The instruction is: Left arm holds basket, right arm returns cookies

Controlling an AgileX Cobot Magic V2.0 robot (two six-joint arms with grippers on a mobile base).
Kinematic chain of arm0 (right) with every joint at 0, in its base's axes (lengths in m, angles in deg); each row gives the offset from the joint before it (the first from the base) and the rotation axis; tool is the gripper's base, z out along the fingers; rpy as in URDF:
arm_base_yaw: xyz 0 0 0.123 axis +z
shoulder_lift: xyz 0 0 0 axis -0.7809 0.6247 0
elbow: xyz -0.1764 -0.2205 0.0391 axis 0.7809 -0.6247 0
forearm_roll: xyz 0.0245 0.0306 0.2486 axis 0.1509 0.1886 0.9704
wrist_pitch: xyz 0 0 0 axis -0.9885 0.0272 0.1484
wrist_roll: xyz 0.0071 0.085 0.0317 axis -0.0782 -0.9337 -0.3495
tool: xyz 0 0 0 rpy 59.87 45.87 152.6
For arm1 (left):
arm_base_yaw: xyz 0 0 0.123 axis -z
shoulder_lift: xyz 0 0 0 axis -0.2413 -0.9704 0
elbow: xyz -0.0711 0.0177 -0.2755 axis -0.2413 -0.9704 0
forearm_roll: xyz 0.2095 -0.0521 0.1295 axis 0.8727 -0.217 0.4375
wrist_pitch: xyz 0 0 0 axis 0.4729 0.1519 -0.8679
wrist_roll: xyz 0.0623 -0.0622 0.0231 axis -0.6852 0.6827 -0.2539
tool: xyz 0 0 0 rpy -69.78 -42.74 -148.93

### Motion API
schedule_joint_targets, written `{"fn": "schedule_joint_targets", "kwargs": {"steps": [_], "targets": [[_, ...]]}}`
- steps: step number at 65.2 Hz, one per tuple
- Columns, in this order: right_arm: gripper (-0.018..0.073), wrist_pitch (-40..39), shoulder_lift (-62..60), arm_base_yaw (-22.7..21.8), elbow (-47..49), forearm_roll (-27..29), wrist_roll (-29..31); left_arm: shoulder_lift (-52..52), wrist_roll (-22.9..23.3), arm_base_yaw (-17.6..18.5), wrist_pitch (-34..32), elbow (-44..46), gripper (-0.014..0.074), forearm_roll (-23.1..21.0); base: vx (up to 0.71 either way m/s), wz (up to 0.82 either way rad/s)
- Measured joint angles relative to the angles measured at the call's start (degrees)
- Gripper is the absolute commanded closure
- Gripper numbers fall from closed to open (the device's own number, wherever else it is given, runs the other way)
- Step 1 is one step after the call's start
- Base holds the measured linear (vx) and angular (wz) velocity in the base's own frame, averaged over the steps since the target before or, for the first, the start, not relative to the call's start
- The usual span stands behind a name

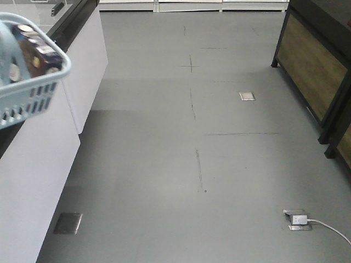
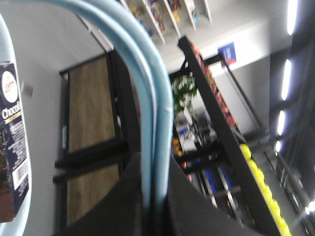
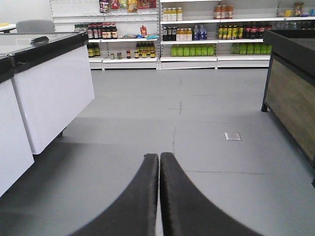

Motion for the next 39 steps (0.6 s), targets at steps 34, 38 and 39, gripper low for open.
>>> {"fn": "schedule_joint_targets", "kwargs": {"steps": [34, 38, 39], "targets": [[0.0567, 0.0, 0.0, 0.0, 0.0, 0.0, 0.0, -6.6, -7.1, 35.3, 1.0, -1.1, 0.0604, 3.6, 0.0, 0.0], [0.0567, 0.0, 0.0, 0.0, 0.0, 0.0, 0.0, -6.5, -8.0, 37.3, 0.4, -3.2, 0.0604, 3.5, 0.0, 0.0], [0.0567, 0.0, 0.0, 0.0, 0.0, 0.0, 0.0, -6.5, -8.2, 37.7, 0.3, -3.9, 0.0604, 3.4, 0.0, 0.0]]}}
